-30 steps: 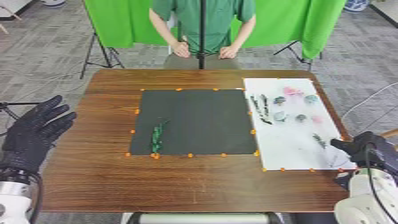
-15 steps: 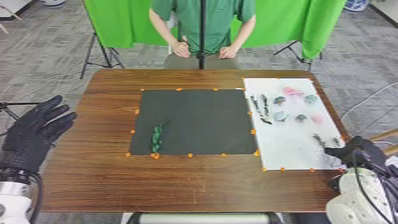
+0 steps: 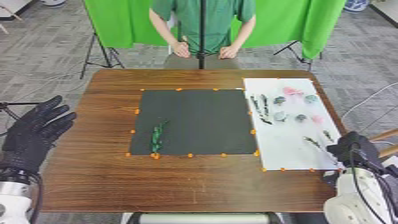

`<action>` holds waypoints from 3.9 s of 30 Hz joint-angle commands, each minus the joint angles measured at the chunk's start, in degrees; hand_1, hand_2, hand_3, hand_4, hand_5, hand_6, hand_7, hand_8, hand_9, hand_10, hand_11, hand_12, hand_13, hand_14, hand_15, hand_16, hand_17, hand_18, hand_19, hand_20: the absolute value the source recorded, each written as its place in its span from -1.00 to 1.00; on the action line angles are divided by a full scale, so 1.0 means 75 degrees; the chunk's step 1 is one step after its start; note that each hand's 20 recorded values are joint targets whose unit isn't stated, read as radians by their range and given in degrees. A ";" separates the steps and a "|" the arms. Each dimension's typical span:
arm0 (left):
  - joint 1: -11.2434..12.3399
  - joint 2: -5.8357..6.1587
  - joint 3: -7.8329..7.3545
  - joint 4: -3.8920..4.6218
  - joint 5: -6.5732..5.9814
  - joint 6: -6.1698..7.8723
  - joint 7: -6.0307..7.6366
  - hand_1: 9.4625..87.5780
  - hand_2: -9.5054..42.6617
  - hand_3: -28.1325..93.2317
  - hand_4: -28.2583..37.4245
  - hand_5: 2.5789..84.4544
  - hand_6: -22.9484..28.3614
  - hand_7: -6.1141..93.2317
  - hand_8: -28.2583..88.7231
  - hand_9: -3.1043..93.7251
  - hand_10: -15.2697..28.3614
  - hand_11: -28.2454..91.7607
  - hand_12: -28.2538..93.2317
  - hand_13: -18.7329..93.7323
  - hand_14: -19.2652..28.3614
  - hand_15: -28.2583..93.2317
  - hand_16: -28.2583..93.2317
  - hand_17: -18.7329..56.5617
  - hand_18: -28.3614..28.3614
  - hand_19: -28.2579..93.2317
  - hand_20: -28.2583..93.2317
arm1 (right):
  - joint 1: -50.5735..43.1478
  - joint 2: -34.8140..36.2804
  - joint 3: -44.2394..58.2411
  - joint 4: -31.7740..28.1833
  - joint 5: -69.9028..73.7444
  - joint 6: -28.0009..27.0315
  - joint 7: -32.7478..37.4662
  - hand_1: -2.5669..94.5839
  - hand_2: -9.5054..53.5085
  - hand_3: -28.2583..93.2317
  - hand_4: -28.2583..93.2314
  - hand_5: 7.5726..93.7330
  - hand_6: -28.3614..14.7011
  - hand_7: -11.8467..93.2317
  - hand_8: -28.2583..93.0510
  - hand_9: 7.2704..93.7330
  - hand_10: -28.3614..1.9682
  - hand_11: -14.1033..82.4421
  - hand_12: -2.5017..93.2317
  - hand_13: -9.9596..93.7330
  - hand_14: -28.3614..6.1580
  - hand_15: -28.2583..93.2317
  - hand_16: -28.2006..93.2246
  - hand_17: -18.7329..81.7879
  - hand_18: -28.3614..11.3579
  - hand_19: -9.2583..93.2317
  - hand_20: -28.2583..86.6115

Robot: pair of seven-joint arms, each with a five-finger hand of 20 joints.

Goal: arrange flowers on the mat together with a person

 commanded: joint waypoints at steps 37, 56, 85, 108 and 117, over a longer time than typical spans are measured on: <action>0.0120 0.0118 0.0199 -0.0015 -0.0044 0.0108 -0.0126 -0.57 -0.67 0.59 -0.78 -0.15 0.07 -0.54 -0.63 -0.26 0.30 -0.17 -0.26 -0.11 0.48 -0.12 -0.48 -0.61 0.76 0.09 -0.34 | 0.7743 -0.1570 -0.7853 0.1756 0.0954 -0.2965 -0.1222 -0.14 -1.00 0.83 -0.96 0.93 0.43 0.11 -0.47 1.00 0.47 0.72 -0.10 0.92 0.23 0.87 0.04 0.72 -0.51 1.00 0.75; 0.0010 0.0141 0.0293 0.0034 -0.0026 0.0074 -0.0209 -0.57 -0.68 0.59 -0.78 -0.15 0.07 -0.54 -0.63 -0.26 0.30 -0.17 -0.26 -0.11 0.48 -0.12 -0.48 -0.61 0.76 0.09 -0.34 | 0.7480 -0.1993 -0.7400 0.1659 0.1681 -0.3964 -0.0779 -0.43 -0.75 0.72 -0.94 0.94 0.37 -0.02 -0.65 1.00 0.51 0.61 -0.16 0.92 0.27 0.81 0.05 0.72 -0.50 1.00 0.71; 0.0223 0.0103 0.0195 -0.0027 -0.0066 0.0147 -0.0127 -0.57 -0.67 0.59 -0.78 -0.15 0.07 -0.54 -0.63 -0.26 0.30 -0.17 -0.26 -0.11 0.48 -0.12 -0.48 -0.61 0.76 0.09 -0.34 | 0.6992 -0.0971 -0.6518 0.0710 0.5085 -0.6371 -0.1146 -0.69 0.05 0.76 -0.82 0.82 0.22 -0.16 -0.65 0.89 0.19 0.45 -0.07 0.75 -0.07 0.80 0.04 0.50 -0.67 1.00 0.65; 0.0219 0.0102 0.0201 -0.0024 -0.0078 0.0167 -0.0094 -0.57 -0.67 0.59 -0.78 -0.15 0.07 -0.54 -0.63 -0.26 0.30 -0.17 -0.26 -0.11 0.48 -0.12 -0.48 -0.61 0.75 0.09 -0.34 | 0.6604 -0.0612 -0.5498 -0.0161 0.4209 -0.5323 -0.2501 -0.67 -0.05 0.78 -0.82 0.76 0.19 -0.16 -0.64 0.84 0.12 0.44 -0.07 0.69 -0.13 0.81 0.04 0.43 -0.69 1.00 0.63; 0.0167 0.0118 0.0242 0.0002 -0.0070 0.0148 -0.0124 -0.58 -0.66 0.59 -0.78 -0.15 0.07 -0.54 -0.63 -0.26 0.30 -0.17 -0.26 -0.11 0.47 -0.12 -0.48 -0.61 0.75 0.09 -0.34 | 0.6492 -0.0574 -0.5409 0.0070 0.4610 -0.5092 -0.4728 -0.59 -0.10 0.90 -0.80 0.45 0.26 -0.30 -0.70 0.18 -0.24 0.52 -0.06 0.19 -0.44 0.84 0.00 -0.07 -0.72 0.91 0.41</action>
